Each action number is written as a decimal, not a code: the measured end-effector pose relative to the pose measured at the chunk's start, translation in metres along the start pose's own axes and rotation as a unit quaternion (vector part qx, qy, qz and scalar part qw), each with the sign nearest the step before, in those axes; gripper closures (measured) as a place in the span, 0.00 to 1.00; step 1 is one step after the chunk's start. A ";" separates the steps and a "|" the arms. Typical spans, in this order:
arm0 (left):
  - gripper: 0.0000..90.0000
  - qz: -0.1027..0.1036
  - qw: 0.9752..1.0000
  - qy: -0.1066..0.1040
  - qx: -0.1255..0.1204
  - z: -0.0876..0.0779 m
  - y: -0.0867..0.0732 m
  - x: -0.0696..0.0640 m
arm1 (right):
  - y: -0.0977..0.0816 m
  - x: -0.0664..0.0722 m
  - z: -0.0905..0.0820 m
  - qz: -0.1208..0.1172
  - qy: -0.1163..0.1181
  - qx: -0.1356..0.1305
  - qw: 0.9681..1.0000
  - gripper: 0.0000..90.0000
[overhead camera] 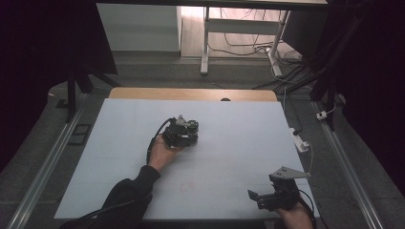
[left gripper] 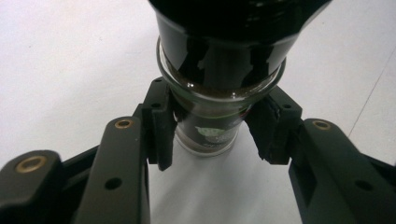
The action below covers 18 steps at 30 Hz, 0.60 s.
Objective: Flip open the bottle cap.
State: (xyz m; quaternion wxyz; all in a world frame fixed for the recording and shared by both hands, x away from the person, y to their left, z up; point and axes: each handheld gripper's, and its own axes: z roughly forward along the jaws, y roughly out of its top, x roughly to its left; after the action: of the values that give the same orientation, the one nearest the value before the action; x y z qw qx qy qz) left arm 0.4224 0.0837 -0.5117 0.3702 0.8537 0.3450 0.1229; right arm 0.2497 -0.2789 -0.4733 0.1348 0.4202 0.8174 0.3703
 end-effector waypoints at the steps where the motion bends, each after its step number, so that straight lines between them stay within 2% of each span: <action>1: 0.59 0.000 1.000 0.000 0.000 0.000 0.000 0.000 | 0.000 0.000 0.000 -0.002 0.001 -0.001 1.000 0.00; 14: 0.60 0.002 1.000 0.002 -0.002 0.000 -0.001 0.000 | 0.014 0.008 -0.001 -0.018 0.031 -0.024 0.999 0.00; 18: 0.60 0.003 1.000 0.002 -0.002 0.000 -0.001 -0.001 | 0.019 0.010 0.003 -0.028 0.033 -0.027 0.999 0.00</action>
State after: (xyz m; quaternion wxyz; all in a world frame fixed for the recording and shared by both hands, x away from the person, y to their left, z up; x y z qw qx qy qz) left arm 0.4217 0.0837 -0.5124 0.3707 0.8537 0.3434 0.1263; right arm 0.2565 -0.2628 -0.4615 0.1290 0.3804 0.8230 0.4017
